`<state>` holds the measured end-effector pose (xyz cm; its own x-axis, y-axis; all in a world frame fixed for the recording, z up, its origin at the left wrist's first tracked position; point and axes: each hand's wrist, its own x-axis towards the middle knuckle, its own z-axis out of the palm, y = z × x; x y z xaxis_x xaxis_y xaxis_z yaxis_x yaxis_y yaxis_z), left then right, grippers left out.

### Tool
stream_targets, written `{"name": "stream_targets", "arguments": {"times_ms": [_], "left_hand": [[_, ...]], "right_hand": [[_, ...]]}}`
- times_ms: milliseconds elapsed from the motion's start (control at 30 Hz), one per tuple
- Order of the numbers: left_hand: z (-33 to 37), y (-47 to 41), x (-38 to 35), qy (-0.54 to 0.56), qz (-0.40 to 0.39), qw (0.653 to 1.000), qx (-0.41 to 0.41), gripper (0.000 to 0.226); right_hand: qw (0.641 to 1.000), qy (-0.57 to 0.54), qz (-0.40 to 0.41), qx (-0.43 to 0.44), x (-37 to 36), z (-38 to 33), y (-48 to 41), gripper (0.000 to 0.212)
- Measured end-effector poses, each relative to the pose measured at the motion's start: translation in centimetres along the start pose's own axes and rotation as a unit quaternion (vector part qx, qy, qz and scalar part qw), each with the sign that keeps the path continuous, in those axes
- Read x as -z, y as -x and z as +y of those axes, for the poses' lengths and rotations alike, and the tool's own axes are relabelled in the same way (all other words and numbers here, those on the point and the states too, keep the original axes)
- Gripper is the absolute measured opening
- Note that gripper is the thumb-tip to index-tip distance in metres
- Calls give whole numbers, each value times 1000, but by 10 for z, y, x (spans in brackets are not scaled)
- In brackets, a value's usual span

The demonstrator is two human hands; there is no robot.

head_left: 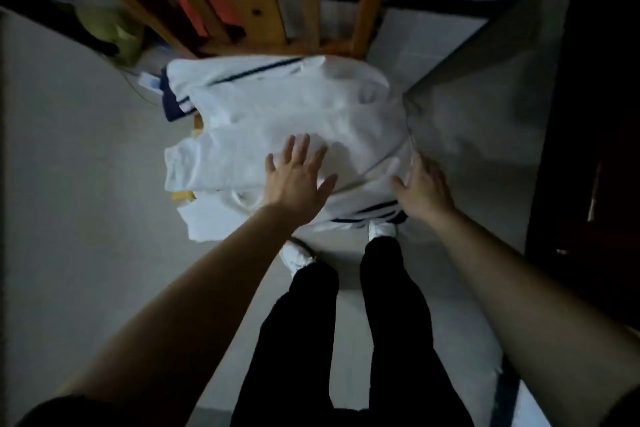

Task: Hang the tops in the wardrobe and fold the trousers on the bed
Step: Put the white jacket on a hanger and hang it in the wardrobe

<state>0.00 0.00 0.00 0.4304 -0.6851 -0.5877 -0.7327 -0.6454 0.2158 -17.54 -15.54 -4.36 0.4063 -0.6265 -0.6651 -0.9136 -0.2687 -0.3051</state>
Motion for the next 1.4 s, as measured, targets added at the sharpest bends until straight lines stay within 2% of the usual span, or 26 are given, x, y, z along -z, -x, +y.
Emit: {"name": "stream_targets", "arguments": {"times_ms": [133, 333, 400, 467, 500, 567, 700, 767, 900, 1000, 1100, 1167, 1267, 1333, 1400], "left_hand": [[4, -34, -54, -43, -53, 998, 3, 63], [-12, -59, -86, -32, 26, 999, -13, 40], [-14, -57, -89, -12, 54, 998, -20, 38], [-13, -54, -85, 31, 83, 996, -15, 34], [-11, -51, -78, 63, 96, 993, -2, 31], [-5, -40, -60, 117, 109, 986, 46, 28], [-8, -2, -18, 139, 97, 979, 113, 33], [-15, 24, 7, 157, 106, 973, 128, 33], [-36, 82, 64, 173, 145, 961, 157, 34], [-57, 123, 111, 177, 178, 950, 187, 33], [-69, 165, 160, 181, 211, 938, 208, 25], [-73, 187, 182, 188, 224, 937, 189, 29], [-74, 220, 210, 214, 186, 951, 126, 32], [-69, 241, 223, 247, 159, 952, 83, 47], [-61, 256, 230, 294, 170, 939, 54, 65]], "right_hand": [[986, -104, -9, -130, -39, 41, -22, 81], [942, -247, -14, -228, -71, 53, -47, 88], [924, -282, -4, -258, -70, 49, -48, 70], [905, -331, 18, -266, -59, 45, -43, 35], [902, -347, 26, -255, -51, 42, -38, 21], [905, -362, 34, -223, -31, 34, -27, 11], [913, -375, 62, -147, 23, -12, 10, 33], [914, -390, 59, -93, 52, -42, 32, 35], [890, -453, 6, -49, 104, -107, 74, 38], [872, -485, -58, -23, 141, -158, 110, 29], [838, -530, -127, 30, 168, -204, 150, 21], [832, -529, -158, 55, 179, -227, 173, 29], [827, -519, -187, 106, 193, -260, 209, 37], [822, -519, -196, 131, 204, -280, 231, 35], [830, -493, -207, 160, 212, -294, 250, 35]]}}
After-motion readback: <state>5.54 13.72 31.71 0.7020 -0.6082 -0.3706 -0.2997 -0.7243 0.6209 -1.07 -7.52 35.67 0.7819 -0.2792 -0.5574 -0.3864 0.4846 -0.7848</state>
